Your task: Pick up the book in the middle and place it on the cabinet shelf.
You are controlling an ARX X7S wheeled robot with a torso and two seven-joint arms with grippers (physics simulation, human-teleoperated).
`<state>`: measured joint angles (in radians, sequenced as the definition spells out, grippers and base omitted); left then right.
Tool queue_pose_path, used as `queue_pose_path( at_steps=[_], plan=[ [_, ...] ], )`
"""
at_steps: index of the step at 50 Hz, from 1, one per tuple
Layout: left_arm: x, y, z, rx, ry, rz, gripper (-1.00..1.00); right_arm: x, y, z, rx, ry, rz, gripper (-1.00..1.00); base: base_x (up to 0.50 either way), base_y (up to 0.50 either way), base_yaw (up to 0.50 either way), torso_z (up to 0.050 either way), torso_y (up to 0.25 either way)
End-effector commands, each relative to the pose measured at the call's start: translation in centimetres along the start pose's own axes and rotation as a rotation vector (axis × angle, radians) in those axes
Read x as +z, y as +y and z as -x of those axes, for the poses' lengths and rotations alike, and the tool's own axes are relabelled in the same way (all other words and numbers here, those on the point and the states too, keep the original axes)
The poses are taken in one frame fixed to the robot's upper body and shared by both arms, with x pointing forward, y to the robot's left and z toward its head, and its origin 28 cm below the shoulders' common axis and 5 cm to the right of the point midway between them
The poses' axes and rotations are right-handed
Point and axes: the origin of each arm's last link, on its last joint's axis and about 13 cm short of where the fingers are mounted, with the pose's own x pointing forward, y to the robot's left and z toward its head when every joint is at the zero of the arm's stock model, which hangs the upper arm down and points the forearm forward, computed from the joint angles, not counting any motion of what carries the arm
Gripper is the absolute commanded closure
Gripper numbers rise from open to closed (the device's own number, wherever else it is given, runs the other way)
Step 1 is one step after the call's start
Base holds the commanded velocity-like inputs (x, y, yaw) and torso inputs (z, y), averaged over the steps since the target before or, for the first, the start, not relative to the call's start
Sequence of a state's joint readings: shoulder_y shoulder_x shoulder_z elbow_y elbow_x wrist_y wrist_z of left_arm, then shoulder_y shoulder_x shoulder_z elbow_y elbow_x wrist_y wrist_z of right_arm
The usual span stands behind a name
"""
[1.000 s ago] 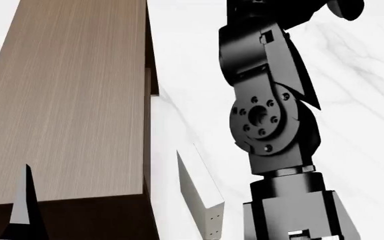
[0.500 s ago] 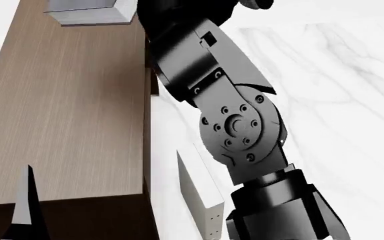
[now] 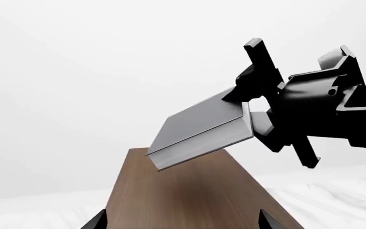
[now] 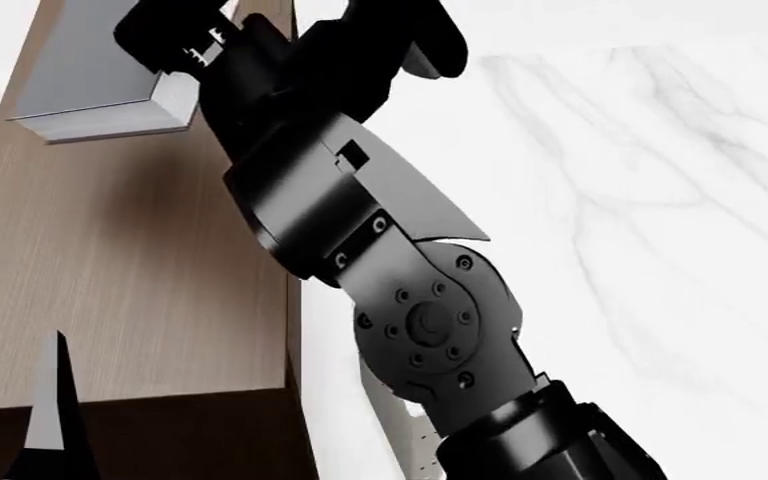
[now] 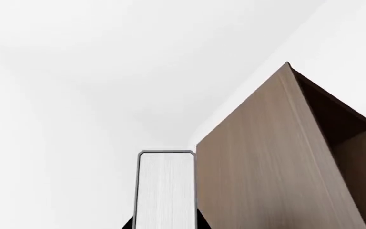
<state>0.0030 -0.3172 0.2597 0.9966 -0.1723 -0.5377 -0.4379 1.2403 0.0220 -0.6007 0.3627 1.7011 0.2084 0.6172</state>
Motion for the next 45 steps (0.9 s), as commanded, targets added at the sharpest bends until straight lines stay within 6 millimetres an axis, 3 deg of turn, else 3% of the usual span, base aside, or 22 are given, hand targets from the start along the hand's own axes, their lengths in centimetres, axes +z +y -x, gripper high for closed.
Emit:
queue_pose_path(
  at_steps=[1, 23, 45],
  plan=[
    [0.0, 0.0, 0.0, 0.001, 0.000, 0.001, -1.00, -0.7, 0.4, 0.1, 0.043, 0.003, 0.000, 1.00, 0.00, 0.00, 0.00, 0.000, 0.000],
    [0.0, 0.0, 0.0, 0.003, 0.001, 0.006, -1.00, -2.3, -0.4, -0.7, 0.026, 0.044, 0.008, 1.00, 0.00, 0.00, 0.00, 0.000, 0.001],
    [0.1, 0.1, 0.0, 0.003, 0.000, 0.008, -1.00, -2.6, -1.3, -0.9, -0.007, 0.045, 0.008, 1.00, 0.00, 0.00, 0.00, 0.000, 0.001]
  ],
)
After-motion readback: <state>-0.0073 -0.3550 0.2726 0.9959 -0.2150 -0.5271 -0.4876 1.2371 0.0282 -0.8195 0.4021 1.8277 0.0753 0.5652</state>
